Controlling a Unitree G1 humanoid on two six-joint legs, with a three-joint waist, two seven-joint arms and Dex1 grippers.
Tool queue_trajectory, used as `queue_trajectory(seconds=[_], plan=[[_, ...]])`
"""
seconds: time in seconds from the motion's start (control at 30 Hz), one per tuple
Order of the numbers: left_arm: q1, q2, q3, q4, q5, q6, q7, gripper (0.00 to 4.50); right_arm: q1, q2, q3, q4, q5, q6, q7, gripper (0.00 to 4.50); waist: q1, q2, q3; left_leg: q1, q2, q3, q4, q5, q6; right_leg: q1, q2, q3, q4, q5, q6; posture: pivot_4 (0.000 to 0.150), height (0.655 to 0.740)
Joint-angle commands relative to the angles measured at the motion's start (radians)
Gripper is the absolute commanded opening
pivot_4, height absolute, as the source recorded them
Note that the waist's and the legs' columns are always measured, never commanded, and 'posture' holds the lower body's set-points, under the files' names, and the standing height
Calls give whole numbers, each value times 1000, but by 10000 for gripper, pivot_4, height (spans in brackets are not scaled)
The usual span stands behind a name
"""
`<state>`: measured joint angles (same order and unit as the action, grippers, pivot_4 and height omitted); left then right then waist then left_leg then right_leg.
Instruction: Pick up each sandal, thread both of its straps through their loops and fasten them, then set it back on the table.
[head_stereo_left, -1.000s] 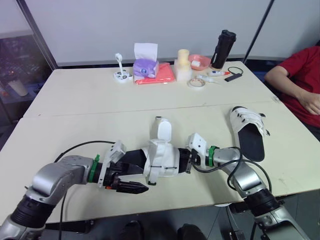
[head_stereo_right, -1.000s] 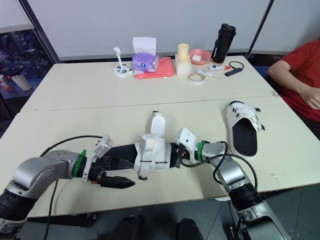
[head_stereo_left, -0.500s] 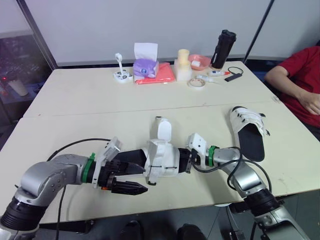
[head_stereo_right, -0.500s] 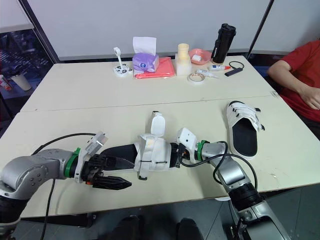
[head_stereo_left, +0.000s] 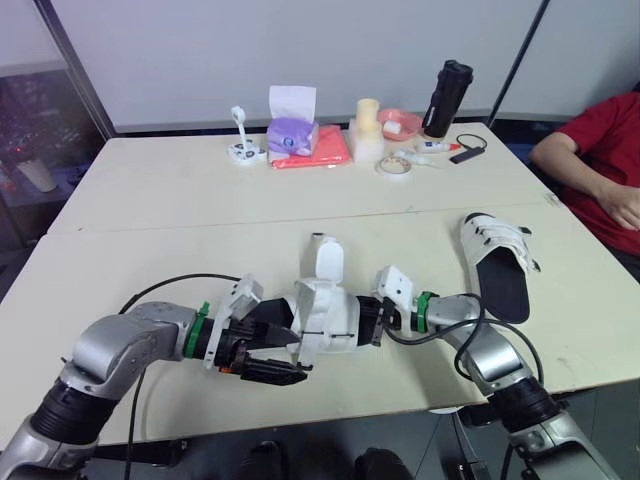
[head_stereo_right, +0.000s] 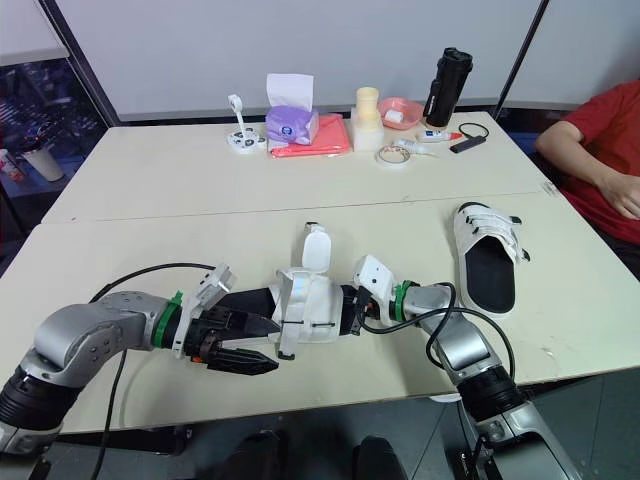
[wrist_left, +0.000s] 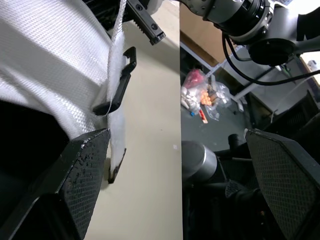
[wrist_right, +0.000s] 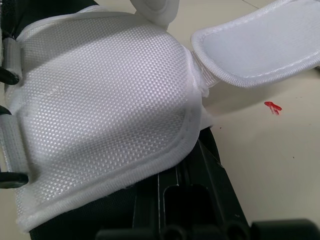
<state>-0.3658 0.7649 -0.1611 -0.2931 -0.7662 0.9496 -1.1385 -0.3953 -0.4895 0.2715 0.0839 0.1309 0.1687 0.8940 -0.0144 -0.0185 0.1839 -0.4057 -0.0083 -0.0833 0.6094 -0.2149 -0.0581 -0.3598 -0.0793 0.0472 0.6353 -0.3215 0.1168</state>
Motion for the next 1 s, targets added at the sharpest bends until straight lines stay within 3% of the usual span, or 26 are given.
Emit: queue_trajectory(seconds=[0.03, 0.23, 0.33, 0.57, 0.6, 1.0], plan=[[-28, -5, -23, 5, 13, -15, -30, 44621, 39, -9, 31, 71, -63, 46, -20, 0, 0, 0, 0, 0, 0, 0, 0, 0, 0, 0, 0, 0, 0, 0, 0, 1500, 7400], [-57, -25, -78, 51, 70, -43, -50, 44621, 35, -4, 34, 74, -64, 44, -23, 0, 0, 0, 0, 0, 0, 0, 1, 0, 0, 1, 0, 0, 0, 0, 0, 1500, 7400], [-65, -38, -95, 75, 103, -59, -46, 37086, 34, -4, 34, 75, -64, 44, -26, 0, 0, 0, 0, 0, 0, 0, 1, 0, 0, 1, 1, -1, 0, 0, 0, 1500, 7400], [-60, -76, -95, 105, 135, -80, -36, 2288, 42, -6, 32, 70, -63, 45, -30, 0, 0, 0, 0, 0, -1, 0, 1, 0, 0, 1, 1, -1, 0, 1, 3, 1500, 7400], [-57, -79, -93, 105, 135, -81, -37, 515, 42, -7, 32, 70, -63, 45, -31, 0, 0, 0, 0, 0, -1, 0, 1, 0, 0, 1, 1, -1, 0, 1, 3, 1500, 7400], [5, -4, -72, 44, 90, -51, -130, 515, 34, -5, 37, 86, -66, 39, -28, 0, -2, 0, 0, 0, 0, -1, 1, 0, 0, 1, 1, -1, 0, 1, 3, 1500, 7400]])
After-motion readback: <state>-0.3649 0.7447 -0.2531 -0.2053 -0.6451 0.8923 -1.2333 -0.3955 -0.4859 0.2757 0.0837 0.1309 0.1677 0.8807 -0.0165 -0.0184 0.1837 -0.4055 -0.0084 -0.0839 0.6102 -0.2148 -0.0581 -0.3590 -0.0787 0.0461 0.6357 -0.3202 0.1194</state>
